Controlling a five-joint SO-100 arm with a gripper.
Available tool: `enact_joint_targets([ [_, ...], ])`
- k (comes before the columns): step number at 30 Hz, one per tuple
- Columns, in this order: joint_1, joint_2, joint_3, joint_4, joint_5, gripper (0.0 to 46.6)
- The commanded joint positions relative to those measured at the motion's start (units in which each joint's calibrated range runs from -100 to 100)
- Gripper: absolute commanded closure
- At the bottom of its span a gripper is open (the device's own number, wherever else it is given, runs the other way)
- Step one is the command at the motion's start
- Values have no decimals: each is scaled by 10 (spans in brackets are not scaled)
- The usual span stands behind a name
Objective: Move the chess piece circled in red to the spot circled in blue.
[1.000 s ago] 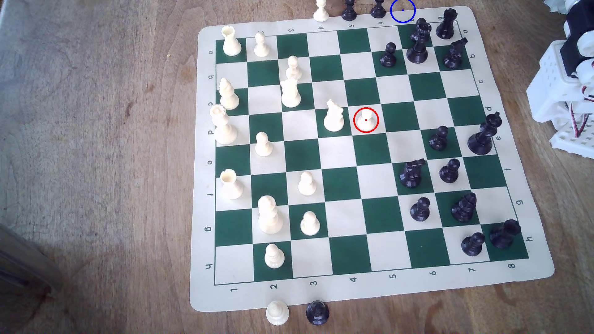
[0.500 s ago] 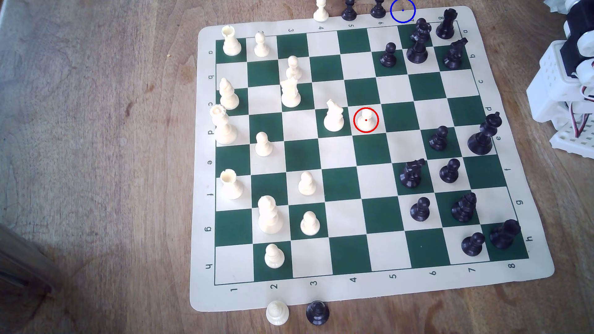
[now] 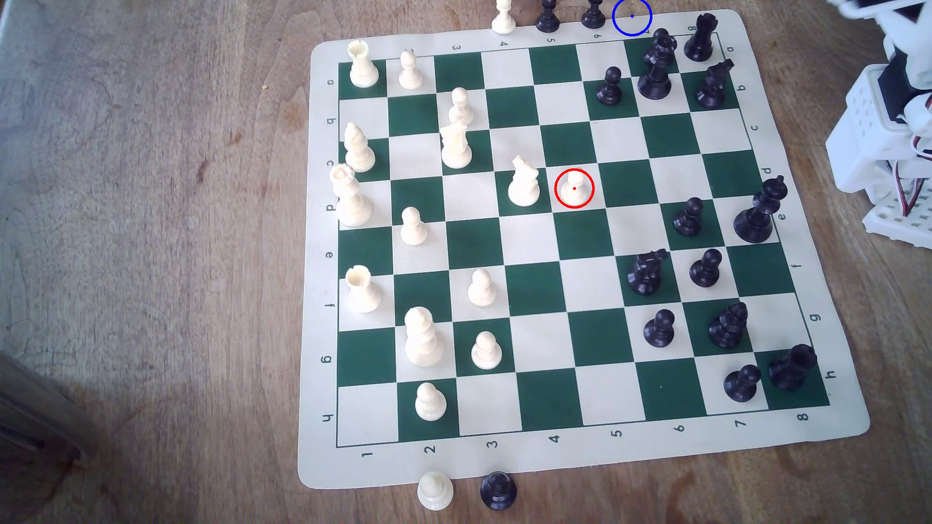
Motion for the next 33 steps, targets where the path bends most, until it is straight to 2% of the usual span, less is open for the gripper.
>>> enact_joint_targets([
  [1,3,18,-242,485,-34,465],
  [3,-9,37,-270,578,-30,465],
  [5,-24,90,-319,708,-49,465],
  [8,-35,164,-345,770,-62,465],
  [9,-45,217,-356,780,-78,464],
  [12,-51,282,-376,780,-93,382],
  [16,-54,384,-394,752,-95,342],
  [19,-51,498,-441,751,-96,346],
  [25,-37,589,-473,727,-94,374],
  [33,-35,660,-478,665,-109,354],
])
